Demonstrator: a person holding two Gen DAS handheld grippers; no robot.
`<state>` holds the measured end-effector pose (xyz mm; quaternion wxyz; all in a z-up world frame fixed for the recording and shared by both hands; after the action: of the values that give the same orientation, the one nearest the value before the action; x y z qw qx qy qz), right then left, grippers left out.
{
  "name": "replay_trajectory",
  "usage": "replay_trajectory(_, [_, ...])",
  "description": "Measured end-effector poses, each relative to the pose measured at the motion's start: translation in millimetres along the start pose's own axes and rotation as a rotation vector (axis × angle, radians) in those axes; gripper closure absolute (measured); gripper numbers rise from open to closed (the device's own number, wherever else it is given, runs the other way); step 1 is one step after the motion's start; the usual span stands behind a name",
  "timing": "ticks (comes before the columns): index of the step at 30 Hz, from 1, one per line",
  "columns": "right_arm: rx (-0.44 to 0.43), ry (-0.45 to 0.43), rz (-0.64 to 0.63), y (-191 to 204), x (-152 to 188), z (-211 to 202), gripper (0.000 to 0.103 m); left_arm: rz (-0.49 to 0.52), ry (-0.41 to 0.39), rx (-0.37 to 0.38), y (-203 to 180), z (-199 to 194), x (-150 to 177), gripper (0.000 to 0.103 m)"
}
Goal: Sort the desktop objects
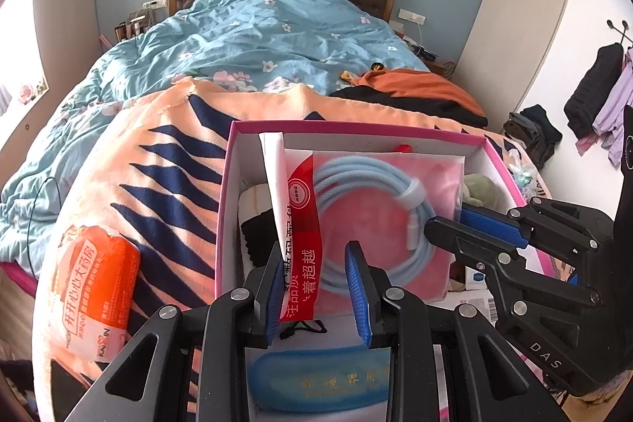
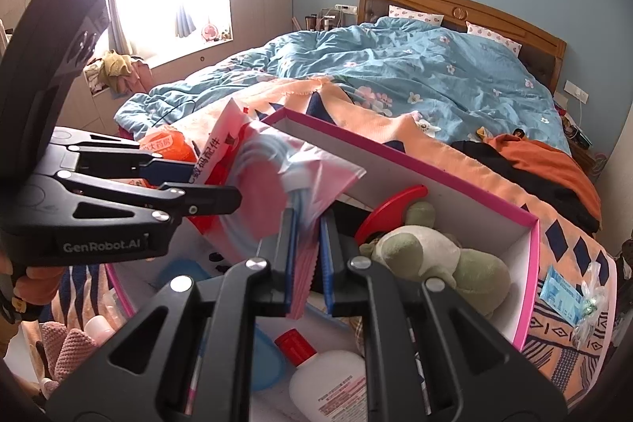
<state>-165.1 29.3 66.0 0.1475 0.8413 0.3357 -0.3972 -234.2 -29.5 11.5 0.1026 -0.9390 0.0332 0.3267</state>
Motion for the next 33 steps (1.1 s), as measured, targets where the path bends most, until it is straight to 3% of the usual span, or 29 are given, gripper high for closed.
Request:
replay_trajectory(19, [0.036,0.071,-0.008,-7.2,-6.9,27.3,0.09,-0.019,0.04,-0.024,2.2,16.0,-3.8,0.074])
replay_trajectory(33, [0.075,0.18,-0.027,-9.1,-10.2,53.4,0.089,-0.046,0.087,-0.048,6.9,34.4,-5.8,0.074])
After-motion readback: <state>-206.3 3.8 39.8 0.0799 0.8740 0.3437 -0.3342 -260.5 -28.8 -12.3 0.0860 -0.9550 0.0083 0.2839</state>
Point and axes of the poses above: each gripper's, at about its wrist camera, not at the fingertips, and z roughly the way its jaws point, y to its left, x to its underside, the point moved 2 cm from there along z, roughly the way its jaws point, and after that the axes turned 1 degree about x, right-handed, at the moved point
